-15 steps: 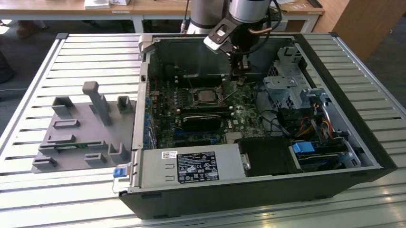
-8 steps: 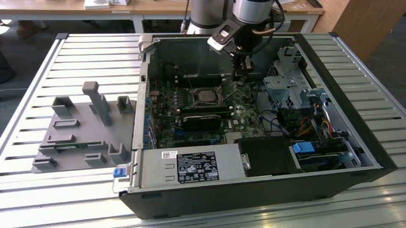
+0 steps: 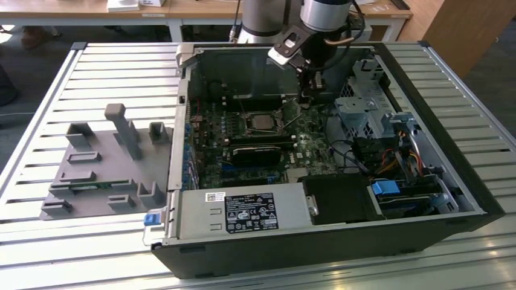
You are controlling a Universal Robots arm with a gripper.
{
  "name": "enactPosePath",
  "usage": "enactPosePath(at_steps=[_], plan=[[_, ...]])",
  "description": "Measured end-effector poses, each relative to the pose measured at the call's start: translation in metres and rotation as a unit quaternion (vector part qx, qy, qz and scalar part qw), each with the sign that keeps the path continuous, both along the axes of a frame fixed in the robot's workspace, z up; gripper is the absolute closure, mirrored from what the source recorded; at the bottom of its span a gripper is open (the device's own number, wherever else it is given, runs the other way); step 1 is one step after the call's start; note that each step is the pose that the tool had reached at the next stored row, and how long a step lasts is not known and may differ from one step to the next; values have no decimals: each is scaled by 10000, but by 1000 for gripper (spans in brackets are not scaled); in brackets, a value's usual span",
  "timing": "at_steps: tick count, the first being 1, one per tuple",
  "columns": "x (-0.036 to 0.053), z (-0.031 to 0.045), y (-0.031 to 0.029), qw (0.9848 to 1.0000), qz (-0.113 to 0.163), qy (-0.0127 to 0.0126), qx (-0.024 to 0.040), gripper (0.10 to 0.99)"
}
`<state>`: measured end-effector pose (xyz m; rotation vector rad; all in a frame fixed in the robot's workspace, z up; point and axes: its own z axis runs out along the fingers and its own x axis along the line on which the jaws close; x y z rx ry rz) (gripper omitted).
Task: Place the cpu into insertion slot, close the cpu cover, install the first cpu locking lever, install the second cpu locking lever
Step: 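Close the cpu cover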
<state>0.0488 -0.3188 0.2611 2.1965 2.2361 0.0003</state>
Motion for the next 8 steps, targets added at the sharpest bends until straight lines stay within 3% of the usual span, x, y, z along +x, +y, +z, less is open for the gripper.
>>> enactPosePath(at_steps=[8], plan=[[52, -31, 15, 10000, 46, 7, -30, 980]])
